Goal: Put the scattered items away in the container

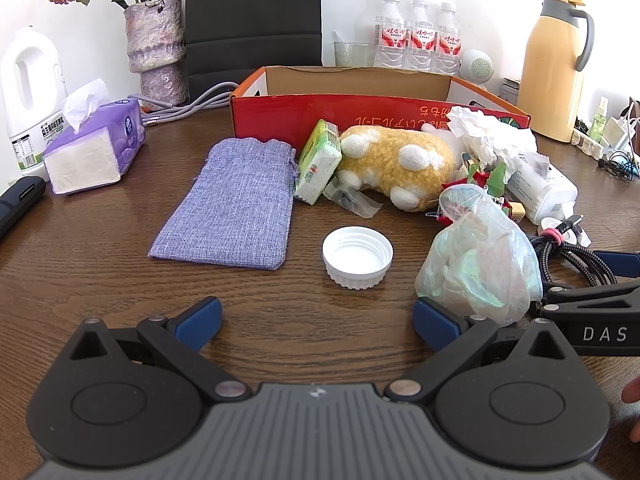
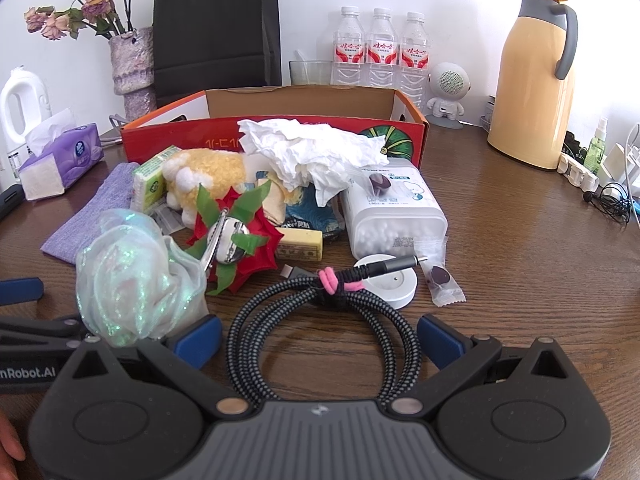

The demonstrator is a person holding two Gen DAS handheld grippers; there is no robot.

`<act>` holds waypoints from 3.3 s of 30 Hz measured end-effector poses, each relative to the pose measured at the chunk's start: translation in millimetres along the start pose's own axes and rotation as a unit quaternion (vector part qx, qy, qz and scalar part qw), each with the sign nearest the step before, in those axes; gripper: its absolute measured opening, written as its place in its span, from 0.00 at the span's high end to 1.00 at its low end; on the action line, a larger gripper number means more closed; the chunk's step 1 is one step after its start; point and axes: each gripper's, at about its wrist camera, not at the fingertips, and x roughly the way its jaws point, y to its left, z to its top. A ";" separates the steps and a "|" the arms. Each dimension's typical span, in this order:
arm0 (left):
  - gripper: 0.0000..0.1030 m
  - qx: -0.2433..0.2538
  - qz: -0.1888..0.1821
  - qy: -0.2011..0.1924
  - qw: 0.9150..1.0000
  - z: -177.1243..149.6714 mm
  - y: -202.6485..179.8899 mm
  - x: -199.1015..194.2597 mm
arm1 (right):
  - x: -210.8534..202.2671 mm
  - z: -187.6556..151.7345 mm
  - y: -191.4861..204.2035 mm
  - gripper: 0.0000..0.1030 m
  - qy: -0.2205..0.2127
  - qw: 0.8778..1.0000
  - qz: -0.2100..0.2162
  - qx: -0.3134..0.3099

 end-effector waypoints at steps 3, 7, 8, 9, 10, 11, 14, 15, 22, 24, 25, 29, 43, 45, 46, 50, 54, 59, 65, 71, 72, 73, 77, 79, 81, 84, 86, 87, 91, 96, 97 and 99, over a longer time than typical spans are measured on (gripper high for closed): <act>0.00 0.000 -0.001 0.000 1.000 -2.0 1.7 -4.4 | 0.2 -2.2 1.0 0.00 0.000 1.000 0.001 0.000; 0.00 0.001 -0.001 -0.001 1.000 -3.2 2.2 -6.3 | 0.1 -2.2 1.0 0.00 0.000 1.000 0.001 0.000; 0.00 0.001 -0.001 -0.001 1.000 -3.7 2.5 -7.5 | 0.2 -2.2 1.0 0.00 0.000 1.000 0.001 0.000; 0.00 0.001 -0.001 -0.001 1.000 -3.2 1.7 -5.6 | 0.4 -2.3 0.9 0.00 0.000 1.000 0.001 0.000; 0.00 0.001 -0.001 -0.001 1.000 -3.0 1.4 -4.8 | 0.2 -2.1 1.1 0.00 0.000 1.000 0.001 0.000; 0.00 0.001 -0.001 -0.001 1.000 -2.6 0.4 -4.8 | 0.2 -2.1 1.1 0.00 0.000 1.000 0.001 0.000; 0.00 0.001 -0.001 0.000 1.000 -2.6 0.5 -4.7 | 0.3 -2.2 1.2 0.00 0.000 1.000 0.001 0.000; 0.00 0.001 -0.002 0.000 1.000 -2.7 0.6 -4.9 | 0.5 -2.3 1.3 0.00 0.000 1.000 0.001 0.000; 0.00 0.005 -0.005 -0.002 1.000 -2.1 1.3 -2.6 | 0.9 -2.8 1.5 0.00 0.000 1.000 0.002 -0.003; 0.00 0.024 -0.014 -0.004 1.000 -3.7 2.7 -10.0 | -5.0 -1.5 -0.8 0.00 0.011 1.000 0.006 -0.008; 0.00 0.026 -0.028 -0.017 0.999 -3.3 4.2 -15.6 | -9.7 -2.8 -2.2 0.00 0.015 1.000 0.007 -0.016; 0.00 0.027 -0.062 -0.060 0.996 -1.4 16.7 -37.4 | -34.9 -14.4 -7.7 0.00 0.002 0.997 -0.015 -0.076; 0.41 0.067 -0.115 -0.008 0.991 34.3 1.0 28.1 | -84.1 -3.8 15.3 0.01 -0.094 0.982 0.076 -0.146; 0.58 0.067 -0.130 -0.004 0.989 31.6 0.6 26.8 | -79.3 -4.1 19.9 0.05 -0.094 0.984 0.065 -0.140; 0.60 0.064 -0.124 -0.007 0.990 29.9 2.1 24.4 | -74.8 -5.0 22.4 0.09 -0.089 0.984 0.065 -0.139; 0.60 0.036 -0.122 -0.023 0.992 24.6 16.5 4.7 | -56.6 0.0 31.4 0.27 -0.063 0.983 0.109 -0.136; 0.60 0.042 -0.094 -0.014 0.995 12.9 20.0 -10.0 | -41.3 6.9 44.9 0.38 -0.043 0.980 0.153 -0.118; 0.46 0.051 -0.080 -0.010 0.995 2.0 23.2 -17.3 | -35.7 10.7 56.3 0.65 -0.024 0.979 0.165 -0.120; 0.35 0.053 -0.091 -0.005 0.994 -0.2 25.6 -16.8 | -52.4 14.1 46.8 0.46 -0.031 0.982 0.151 -0.107; 0.60 0.049 -0.105 -0.003 0.993 1.3 25.2 -15.3 | -29.9 17.4 53.8 0.59 0.003 0.986 0.145 -0.084; 0.60 0.047 -0.105 -0.008 0.993 0.3 25.9 -18.6 | -29.0 16.2 54.6 0.61 0.003 0.986 0.146 -0.081; 0.60 0.048 -0.107 -0.015 0.993 -0.6 26.8 -22.7 | -30.8 15.8 55.2 0.63 -0.001 0.986 0.145 -0.080; 0.60 0.039 -0.109 -0.046 0.992 10.5 36.3 -38.9 | -51.8 31.4 54.7 0.71 -0.039 0.986 0.142 -0.073; 0.60 0.033 -0.107 -0.075 0.991 30.4 42.1 -45.7 | -66.9 46.8 48.3 0.71 -0.076 0.985 0.141 -0.066; 0.60 0.017 -0.106 -0.103 0.989 59.1 48.8 -48.0 | -77.2 67.3 36.9 0.71 -0.108 0.983 0.139 -0.056; 0.60 0.014 -0.102 -0.148 0.984 118.9 51.7 -38.2 | -76.3 113.5 14.9 0.71 -0.138 0.983 0.114 -0.050; 0.60 0.031 -0.088 -0.160 0.983 165.6 47.0 -21.5 | -69.7 152.7 -1.6 0.71 -0.149 0.983 0.093 -0.047; 0.60 0.034 -0.089 -0.157 0.983 189.1 45.1 -10.4 | -64.5 174.4 -10.3 0.71 -0.149 0.984 0.087 -0.042; 0.60 0.041 -0.074 -0.127 0.988 268.0 37.7 39.9 | -31.7 261.8 -45.3 0.71 -0.130 0.989 0.063 -0.014; 0.60 0.021 -0.058 -0.042 0.997 304.1 34.1 117.4 | 40.5 325.8 -68.1 0.70 -0.030 0.998 0.055 -0.007; 0.60 0.017 -0.062 -0.024 0.998 301.1 32.6 134.3 | 62.1 328.9 -68.2 0.70 0.001 0.999 0.052 -0.012; 0.60 0.022 -0.046 0.007 0.999 290.5 24.7 166.2 | 104.0 328.7 -68.6 0.70 0.055 0.998 0.039 -0.016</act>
